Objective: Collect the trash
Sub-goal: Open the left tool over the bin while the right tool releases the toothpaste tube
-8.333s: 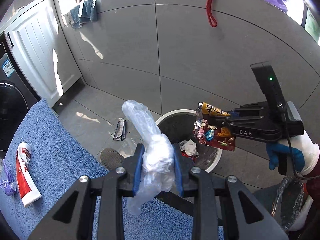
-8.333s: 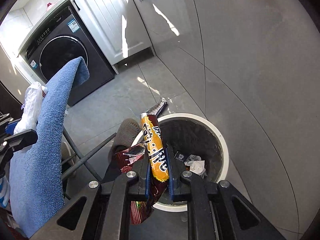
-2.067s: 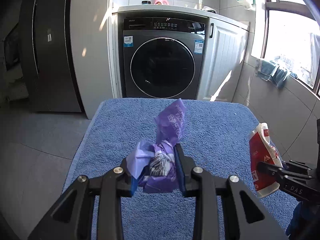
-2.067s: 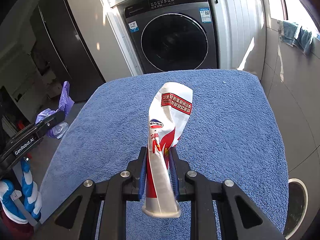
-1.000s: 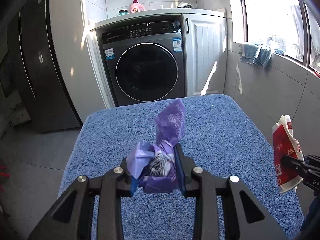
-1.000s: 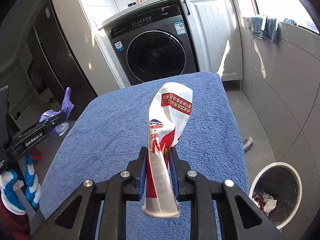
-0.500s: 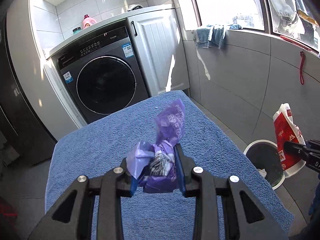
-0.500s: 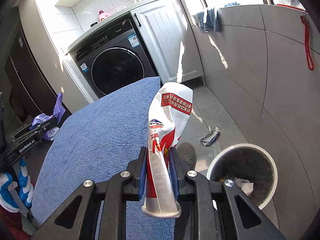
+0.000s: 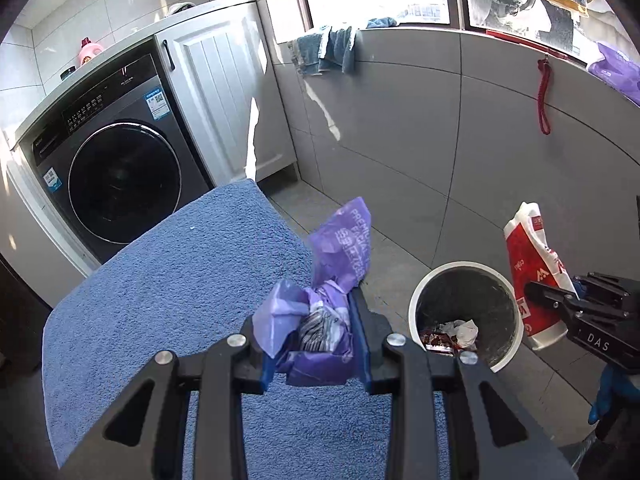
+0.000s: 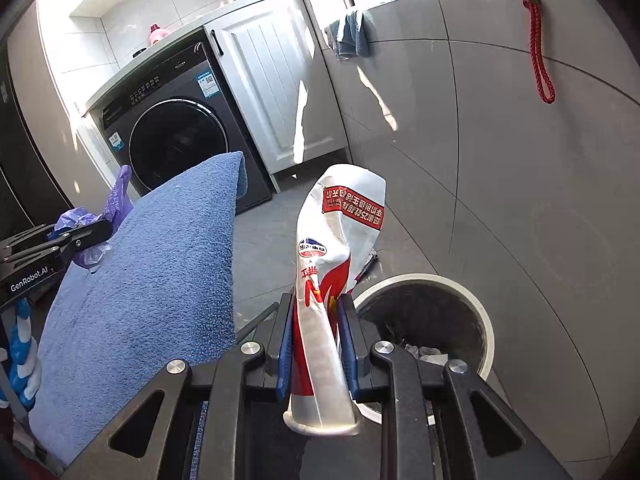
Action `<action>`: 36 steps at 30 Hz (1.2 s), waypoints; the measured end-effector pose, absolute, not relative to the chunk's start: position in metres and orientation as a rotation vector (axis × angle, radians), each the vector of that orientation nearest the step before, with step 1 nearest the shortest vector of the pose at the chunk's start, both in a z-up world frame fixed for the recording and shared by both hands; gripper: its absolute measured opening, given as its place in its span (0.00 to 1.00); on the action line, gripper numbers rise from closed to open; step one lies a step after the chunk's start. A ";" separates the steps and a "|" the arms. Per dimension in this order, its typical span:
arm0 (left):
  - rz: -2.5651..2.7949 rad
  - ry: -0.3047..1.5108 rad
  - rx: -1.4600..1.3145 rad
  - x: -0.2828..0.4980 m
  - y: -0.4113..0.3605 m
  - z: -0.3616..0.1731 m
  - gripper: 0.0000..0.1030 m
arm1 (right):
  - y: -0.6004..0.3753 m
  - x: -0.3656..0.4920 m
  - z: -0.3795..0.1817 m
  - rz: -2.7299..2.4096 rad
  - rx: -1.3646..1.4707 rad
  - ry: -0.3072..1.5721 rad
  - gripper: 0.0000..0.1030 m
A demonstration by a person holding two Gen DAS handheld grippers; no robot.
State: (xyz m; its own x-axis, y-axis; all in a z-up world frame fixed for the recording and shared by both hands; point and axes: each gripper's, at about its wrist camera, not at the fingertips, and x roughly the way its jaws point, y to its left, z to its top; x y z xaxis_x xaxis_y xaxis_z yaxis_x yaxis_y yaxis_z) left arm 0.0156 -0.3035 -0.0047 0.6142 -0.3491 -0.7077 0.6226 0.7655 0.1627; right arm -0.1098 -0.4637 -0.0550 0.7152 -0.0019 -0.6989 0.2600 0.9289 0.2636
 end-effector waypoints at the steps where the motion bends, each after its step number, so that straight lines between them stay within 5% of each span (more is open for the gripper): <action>1: -0.596 0.710 0.428 0.015 -0.312 -0.005 0.29 | -0.468 -0.111 -0.057 -0.153 0.367 0.766 0.20; 36: -0.861 0.877 0.547 0.016 -0.468 -0.088 0.31 | -0.546 -0.096 -0.121 -0.285 0.524 0.875 0.20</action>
State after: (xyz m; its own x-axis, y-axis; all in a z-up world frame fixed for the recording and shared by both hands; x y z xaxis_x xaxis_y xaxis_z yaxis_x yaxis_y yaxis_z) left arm 0.0155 -0.4676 -0.0882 0.3521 -0.4175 -0.8377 0.8295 0.5537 0.0727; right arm -0.0958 -0.5459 -0.1205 0.6151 -0.0259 -0.7880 0.4429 0.8382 0.3182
